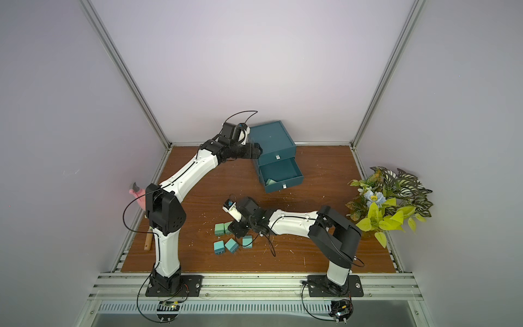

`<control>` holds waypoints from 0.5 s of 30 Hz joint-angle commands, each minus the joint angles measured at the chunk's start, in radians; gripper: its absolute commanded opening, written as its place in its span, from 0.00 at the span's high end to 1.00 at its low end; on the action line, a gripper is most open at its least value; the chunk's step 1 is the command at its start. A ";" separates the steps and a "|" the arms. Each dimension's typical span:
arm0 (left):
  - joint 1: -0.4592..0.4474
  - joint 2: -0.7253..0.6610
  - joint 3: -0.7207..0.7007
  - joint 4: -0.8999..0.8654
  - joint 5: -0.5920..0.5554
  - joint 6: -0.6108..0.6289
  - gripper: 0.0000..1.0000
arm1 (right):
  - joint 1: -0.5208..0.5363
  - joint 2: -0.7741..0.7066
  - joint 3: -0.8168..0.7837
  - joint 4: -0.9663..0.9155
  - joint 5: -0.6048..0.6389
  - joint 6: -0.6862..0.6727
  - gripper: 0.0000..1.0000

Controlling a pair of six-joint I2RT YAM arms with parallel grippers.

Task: Place the plugs into the drawer by color
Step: Pick up the plug from the center of the board.

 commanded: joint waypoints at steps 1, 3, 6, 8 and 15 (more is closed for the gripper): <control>0.011 -0.025 -0.024 -0.054 -0.018 0.015 0.01 | 0.015 0.018 0.048 0.034 0.007 -0.005 0.22; 0.011 -0.024 -0.024 -0.053 -0.017 0.014 0.01 | 0.018 0.037 0.061 0.032 0.014 0.008 0.21; 0.011 -0.026 -0.026 -0.054 -0.015 0.013 0.01 | 0.023 0.054 0.065 0.046 0.023 0.034 0.21; 0.011 -0.026 -0.027 -0.053 -0.014 0.013 0.01 | 0.027 0.061 0.067 0.054 0.019 0.045 0.21; 0.011 -0.028 -0.030 -0.055 -0.010 0.013 0.01 | 0.029 0.099 0.098 0.032 0.033 0.043 0.20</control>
